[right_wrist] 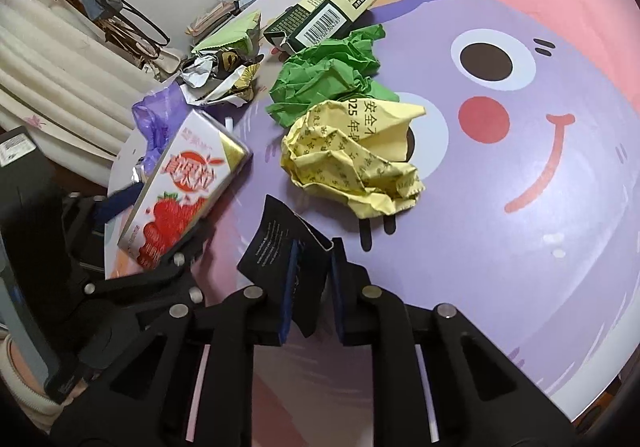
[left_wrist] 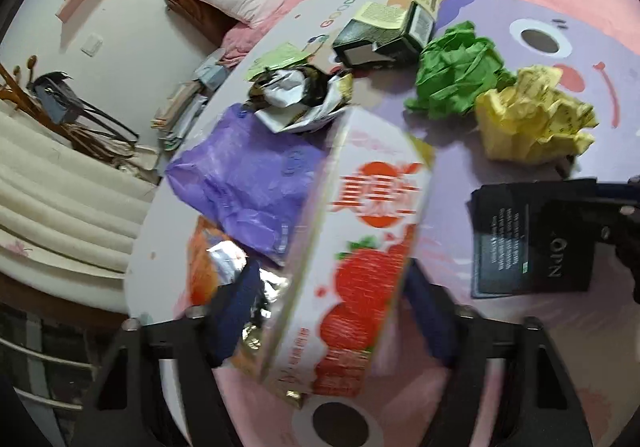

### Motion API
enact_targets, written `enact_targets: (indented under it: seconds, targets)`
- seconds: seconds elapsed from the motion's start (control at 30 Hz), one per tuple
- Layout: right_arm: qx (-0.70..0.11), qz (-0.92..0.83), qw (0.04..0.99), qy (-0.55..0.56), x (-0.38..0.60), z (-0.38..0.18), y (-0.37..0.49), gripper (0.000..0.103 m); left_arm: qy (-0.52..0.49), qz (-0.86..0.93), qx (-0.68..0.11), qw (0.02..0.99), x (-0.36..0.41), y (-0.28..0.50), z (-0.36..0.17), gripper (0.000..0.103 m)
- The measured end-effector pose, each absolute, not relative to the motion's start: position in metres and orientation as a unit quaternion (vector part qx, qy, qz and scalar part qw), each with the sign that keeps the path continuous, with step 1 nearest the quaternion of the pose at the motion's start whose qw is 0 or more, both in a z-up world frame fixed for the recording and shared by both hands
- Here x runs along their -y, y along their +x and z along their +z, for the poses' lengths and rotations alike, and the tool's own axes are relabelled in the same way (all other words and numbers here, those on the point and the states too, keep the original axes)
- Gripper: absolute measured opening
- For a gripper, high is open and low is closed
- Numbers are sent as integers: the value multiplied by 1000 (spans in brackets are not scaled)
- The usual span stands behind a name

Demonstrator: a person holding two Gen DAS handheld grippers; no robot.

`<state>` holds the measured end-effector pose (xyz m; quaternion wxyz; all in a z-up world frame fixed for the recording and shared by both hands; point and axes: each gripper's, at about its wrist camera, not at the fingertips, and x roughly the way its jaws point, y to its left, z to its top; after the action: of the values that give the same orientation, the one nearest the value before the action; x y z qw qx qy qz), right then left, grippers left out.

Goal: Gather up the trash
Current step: 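Grasp the black card with the right tool while the left tool grasps the strawberry juice box, then carry juice box and black card over the blue bin and open both tools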

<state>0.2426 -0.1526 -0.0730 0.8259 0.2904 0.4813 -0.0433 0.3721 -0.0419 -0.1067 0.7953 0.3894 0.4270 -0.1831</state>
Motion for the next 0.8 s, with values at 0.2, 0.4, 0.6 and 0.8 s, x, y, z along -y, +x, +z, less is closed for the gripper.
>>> enact_targets:
  seconds: [0.2, 0.4, 0.6, 0.8]
  targets:
    - [-475, -28, 836, 275, 145, -57, 234, 5, 351, -192, -441, 804, 36, 369, -92, 61]
    - [-476, -10, 842, 252, 139, -42, 223, 4, 302, -200, -455, 814, 18, 342, -61, 60]
    - [-484, 13, 843, 235, 139, -30, 198, 4, 231, -196, -488, 819, -1, 297, -34, 60]
    - [-487, 58, 847, 206, 142, -10, 153, 4, 178, -172, -500, 830, -8, 232, -11, 60]
